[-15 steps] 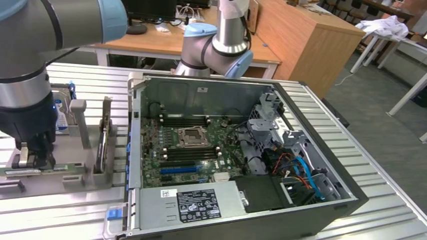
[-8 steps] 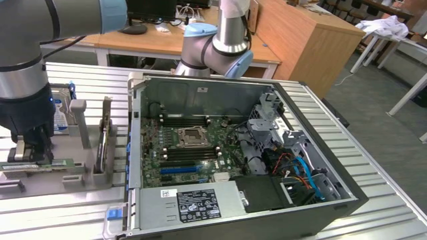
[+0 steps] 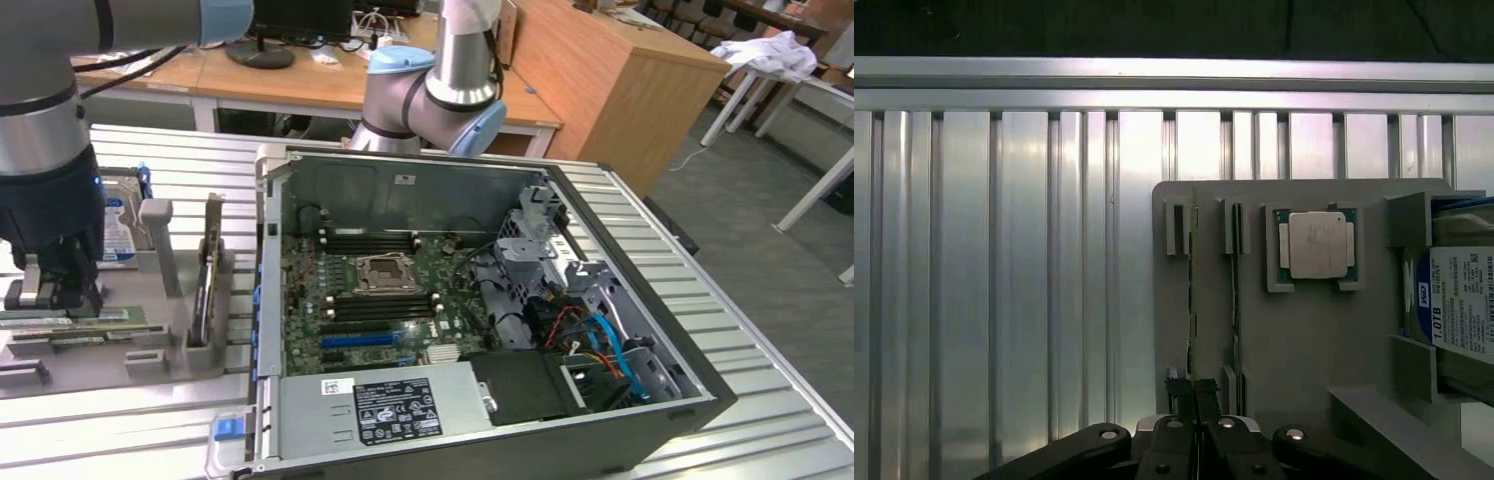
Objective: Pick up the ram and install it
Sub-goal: 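Pick up the ram and move it above insertion slot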
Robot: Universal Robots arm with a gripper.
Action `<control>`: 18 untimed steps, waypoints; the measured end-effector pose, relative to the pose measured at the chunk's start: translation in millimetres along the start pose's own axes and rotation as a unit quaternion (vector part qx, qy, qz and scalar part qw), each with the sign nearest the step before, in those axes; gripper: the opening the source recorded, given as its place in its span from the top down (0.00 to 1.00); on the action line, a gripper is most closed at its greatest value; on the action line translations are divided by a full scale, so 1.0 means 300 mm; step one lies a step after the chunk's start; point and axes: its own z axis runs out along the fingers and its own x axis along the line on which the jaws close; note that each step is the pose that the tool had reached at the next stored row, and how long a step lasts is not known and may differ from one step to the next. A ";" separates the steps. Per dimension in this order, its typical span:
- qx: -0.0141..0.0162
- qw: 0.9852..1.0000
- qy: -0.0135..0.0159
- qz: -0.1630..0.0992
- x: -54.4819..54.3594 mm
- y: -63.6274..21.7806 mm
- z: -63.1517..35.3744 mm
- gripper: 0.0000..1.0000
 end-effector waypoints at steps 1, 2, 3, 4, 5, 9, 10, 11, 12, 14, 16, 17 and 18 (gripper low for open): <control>0.000 1.000 0.000 0.001 0.000 0.000 -0.008 0.88; 0.000 1.000 0.000 0.001 0.000 0.001 -0.015 0.88; 0.000 1.000 0.000 0.002 -0.001 0.001 -0.022 0.88; 0.000 1.000 0.000 0.003 -0.001 0.001 -0.031 0.88; 0.000 1.000 0.000 0.003 -0.001 0.001 -0.039 0.88; 0.000 1.000 0.000 0.005 -0.002 0.003 -0.070 0.88; 0.000 1.000 0.000 0.006 -0.002 0.003 -0.077 0.88; 0.000 1.000 0.000 0.006 -0.002 0.003 -0.085 0.88; 0.000 1.000 0.000 0.006 -0.002 0.004 -0.093 0.88; 0.000 1.000 0.000 0.006 -0.003 0.004 -0.109 0.88; 0.000 1.000 0.000 0.006 -0.003 0.005 -0.126 0.88; 0.000 1.000 0.000 0.006 -0.004 0.005 -0.136 0.88; 0.000 1.000 0.000 0.006 -0.004 0.005 -0.145 0.88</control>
